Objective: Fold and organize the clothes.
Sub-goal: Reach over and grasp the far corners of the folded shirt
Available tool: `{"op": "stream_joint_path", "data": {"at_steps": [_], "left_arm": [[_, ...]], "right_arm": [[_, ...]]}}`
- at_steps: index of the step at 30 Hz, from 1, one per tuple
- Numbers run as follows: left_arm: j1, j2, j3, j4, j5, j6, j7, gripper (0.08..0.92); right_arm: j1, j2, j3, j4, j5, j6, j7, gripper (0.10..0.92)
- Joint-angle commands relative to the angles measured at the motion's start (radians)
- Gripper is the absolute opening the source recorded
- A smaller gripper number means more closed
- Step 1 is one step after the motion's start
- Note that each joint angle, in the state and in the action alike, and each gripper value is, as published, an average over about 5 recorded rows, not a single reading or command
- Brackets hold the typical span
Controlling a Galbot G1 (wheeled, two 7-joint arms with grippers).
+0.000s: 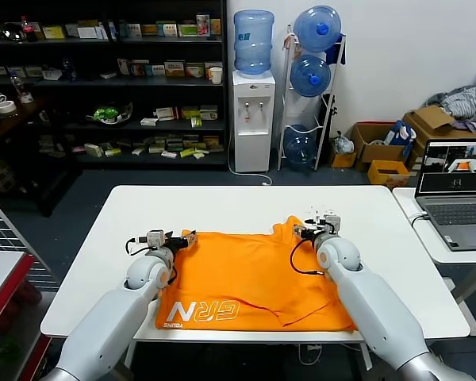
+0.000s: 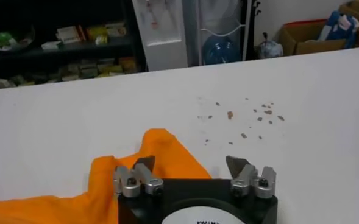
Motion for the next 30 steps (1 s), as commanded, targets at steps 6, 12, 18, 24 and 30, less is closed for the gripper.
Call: {"op": "stream_joint_path", "data": {"at_steps": [6,12,18,24,30], "left_arm": [[-0.022,0.003,0.025,0.033,0.005,0.032,0.001,0.760],[-0.019,0.001,0.024,0.034,0.005,0.030,0.006,0.595],[-0.014,-0.002,0.021,0.032,0.005,0.016,0.016,0.422],[-0.003,-0.005,0.014,0.017,0.007,-0.018,0.021,0.248],[0.021,0.004,0.000,-0.038,0.007,-0.034,0.007,0.103]], "right_arm": [[0.026,0.018,-0.018,-0.054,0.008,-0.021,-0.033,0.512],[0.024,0.022,-0.018,-0.052,0.011,-0.018,-0.038,0.338],[0.015,0.016,-0.016,-0.028,0.015,0.005,-0.042,0.169],[-0.009,-0.008,-0.014,0.027,0.016,0.052,-0.048,0.124],[-0.054,-0.051,-0.002,0.120,0.019,0.091,-0.046,0.124]]}}
